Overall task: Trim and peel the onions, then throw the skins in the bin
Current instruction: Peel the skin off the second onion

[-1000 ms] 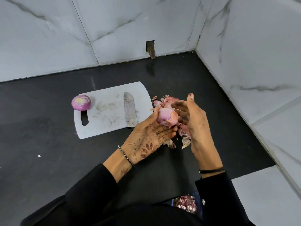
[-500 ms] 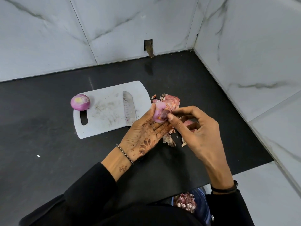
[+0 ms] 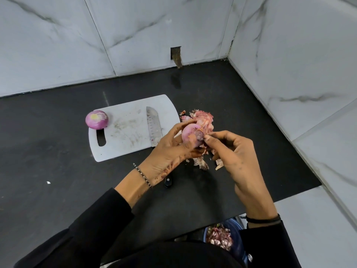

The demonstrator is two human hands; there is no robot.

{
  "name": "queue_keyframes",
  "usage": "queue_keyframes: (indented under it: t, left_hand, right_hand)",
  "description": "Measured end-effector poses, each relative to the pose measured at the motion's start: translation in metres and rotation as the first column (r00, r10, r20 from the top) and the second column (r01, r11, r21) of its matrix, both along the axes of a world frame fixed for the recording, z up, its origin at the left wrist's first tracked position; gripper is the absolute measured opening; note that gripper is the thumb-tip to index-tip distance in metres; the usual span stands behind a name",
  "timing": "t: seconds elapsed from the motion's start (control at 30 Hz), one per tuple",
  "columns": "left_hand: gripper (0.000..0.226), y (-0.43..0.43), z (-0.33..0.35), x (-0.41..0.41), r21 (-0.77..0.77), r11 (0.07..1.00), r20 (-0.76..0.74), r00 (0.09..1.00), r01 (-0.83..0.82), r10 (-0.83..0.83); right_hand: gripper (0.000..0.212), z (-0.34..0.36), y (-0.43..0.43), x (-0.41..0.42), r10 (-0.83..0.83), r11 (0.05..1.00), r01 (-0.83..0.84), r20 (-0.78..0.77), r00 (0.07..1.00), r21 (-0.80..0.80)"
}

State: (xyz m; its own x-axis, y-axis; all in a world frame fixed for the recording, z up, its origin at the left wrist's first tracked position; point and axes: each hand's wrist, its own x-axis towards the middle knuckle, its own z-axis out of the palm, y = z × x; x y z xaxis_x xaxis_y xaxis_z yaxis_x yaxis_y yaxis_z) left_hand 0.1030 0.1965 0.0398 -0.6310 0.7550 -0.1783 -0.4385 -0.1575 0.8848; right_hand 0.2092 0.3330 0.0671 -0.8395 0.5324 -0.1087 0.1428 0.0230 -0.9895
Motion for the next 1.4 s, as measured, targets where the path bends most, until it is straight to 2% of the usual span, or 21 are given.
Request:
queue_keyframes:
  t: [0.07,0.13,0.3,0.43,0.73,1.03,1.17,1.3,1.4]
  left_hand:
    - [0.072,-0.002,-0.002,-0.001,-0.099,0.995,-0.273,0.962,-0.012,-0.015]
    - [0.069,-0.003,-0.001,-0.001,-0.127,0.991,-0.380,0.925,-0.037,-0.014]
    - [0.058,-0.004,0.003,-0.003,-0.157,0.984,-0.482,0.876,-0.085,-0.001]
    - [0.056,-0.009,0.005,-0.007,-0.176,0.980,-0.504,0.864,-0.090,-0.011]
    - [0.020,-0.014,0.005,-0.011,-0.163,0.987,-0.360,0.930,0.012,-0.071]
    - [0.040,-0.012,0.002,-0.012,-0.140,0.981,-0.168,0.973,0.133,-0.156]
    - [0.056,-0.009,0.001,-0.011,-0.128,0.987,-0.094,0.990,0.096,-0.109]
    - [0.034,-0.003,-0.001,-0.012,-0.149,0.987,-0.035,0.997,0.066,-0.072]
    - [0.032,0.003,0.003,-0.011,-0.203,0.976,-0.038,0.996,0.074,-0.083]
  right_hand:
    - [0.009,0.000,-0.003,0.000,-0.034,0.987,0.038,0.024,0.999,-0.154]
    - [0.011,-0.001,-0.003,0.000,-0.033,0.971,0.044,0.051,0.998,-0.233]
    - [0.013,0.001,0.001,-0.002,-0.013,0.931,0.038,0.072,0.997,-0.363]
    - [0.013,0.002,0.003,-0.002,0.040,0.896,-0.003,0.072,0.997,-0.444]
    - [0.014,0.013,0.000,-0.004,0.137,0.877,-0.078,0.090,0.987,-0.473]
    - [0.018,0.018,0.000,-0.006,0.187,0.886,-0.112,0.124,0.975,-0.451]
    - [0.012,0.018,-0.001,-0.007,0.218,0.876,-0.128,0.145,0.965,-0.464]
    - [0.012,0.017,-0.001,-0.007,0.226,0.863,-0.132,0.138,0.964,-0.488]
    - [0.015,0.015,-0.001,-0.007,0.210,0.857,-0.114,0.139,0.968,-0.502]
